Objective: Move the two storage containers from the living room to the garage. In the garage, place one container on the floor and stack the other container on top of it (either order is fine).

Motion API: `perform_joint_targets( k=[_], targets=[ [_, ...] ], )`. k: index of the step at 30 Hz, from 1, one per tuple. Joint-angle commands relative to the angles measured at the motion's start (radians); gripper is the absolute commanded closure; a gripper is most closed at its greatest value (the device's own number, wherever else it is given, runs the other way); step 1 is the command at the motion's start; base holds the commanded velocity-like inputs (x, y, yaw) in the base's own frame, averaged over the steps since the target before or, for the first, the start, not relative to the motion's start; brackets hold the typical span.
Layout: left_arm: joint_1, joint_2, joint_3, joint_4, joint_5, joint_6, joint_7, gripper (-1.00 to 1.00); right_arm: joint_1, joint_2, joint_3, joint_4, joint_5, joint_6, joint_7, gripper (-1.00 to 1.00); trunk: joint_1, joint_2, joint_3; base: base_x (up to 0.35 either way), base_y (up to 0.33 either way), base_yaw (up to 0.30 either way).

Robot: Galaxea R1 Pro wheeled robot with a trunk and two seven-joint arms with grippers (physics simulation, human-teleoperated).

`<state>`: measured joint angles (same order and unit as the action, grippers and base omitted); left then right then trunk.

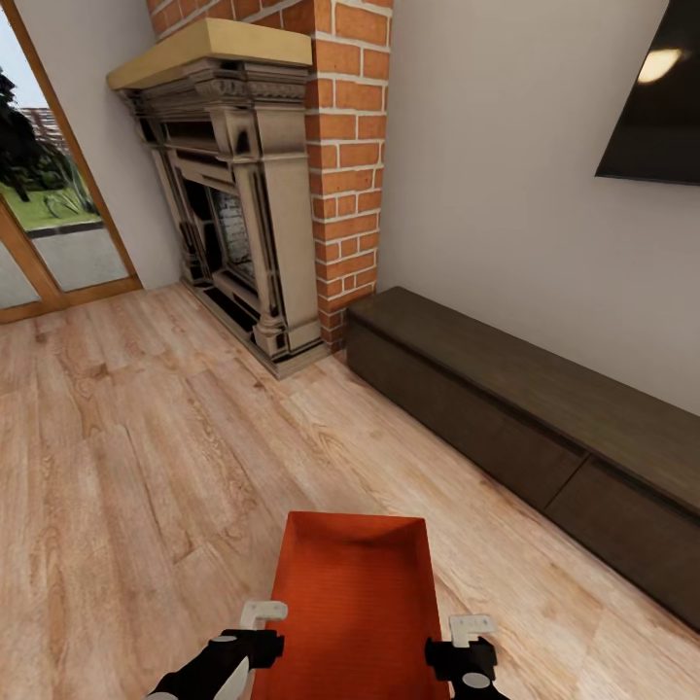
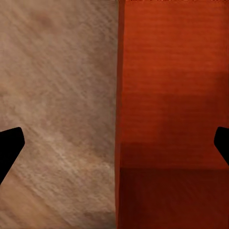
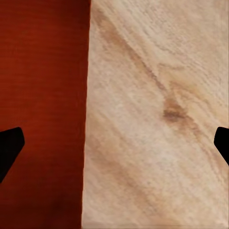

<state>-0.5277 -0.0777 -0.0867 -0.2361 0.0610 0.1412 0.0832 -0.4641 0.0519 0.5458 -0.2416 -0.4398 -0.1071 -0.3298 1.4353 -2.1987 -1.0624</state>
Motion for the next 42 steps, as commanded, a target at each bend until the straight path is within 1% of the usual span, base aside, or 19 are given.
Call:
perform_joint_targets(
  k=[1, 11, 36, 42],
  targets=[
    [0.0, 0.0, -0.008, -0.002, 0.006, 0.004, 0.006, -1.0, -0.001, 0.0, 0.008, 0.001, -0.011, -0.005, -0.001, -1.0, 0.0, 0.0, -0.001, 0.0, 0.0, 0.0],
    [0.0, -0.001, -0.008, -0.003, 0.005, 0.002, 0.006, -1.0, -0.001, 0.006, 0.006, 0.002, -0.01, -0.006, 0.029, -1.0, 0.0, 0.0, -0.001, 0.0, 0.0, 0.0],
    [0.0, -0.007, -0.008, -0.034, 0.005, -0.002, 0.009, -1.0, -0.001, 0.005, 0.008, 0.001, -0.01, -0.006, 0.031, -1.0, 0.0, 0.0, -0.001, 0.0, 0.0, 0.0],
    [0.0, -0.005, -0.008, -0.033, 0.006, -0.002, 0.009, -1.0, -0.001, 0.005, 0.008, 0.001, -0.01, -0.006, 0.031, -1.0, 0.023, -0.042, -0.02, 0.0, 0.0, 0.0]
  ],
)
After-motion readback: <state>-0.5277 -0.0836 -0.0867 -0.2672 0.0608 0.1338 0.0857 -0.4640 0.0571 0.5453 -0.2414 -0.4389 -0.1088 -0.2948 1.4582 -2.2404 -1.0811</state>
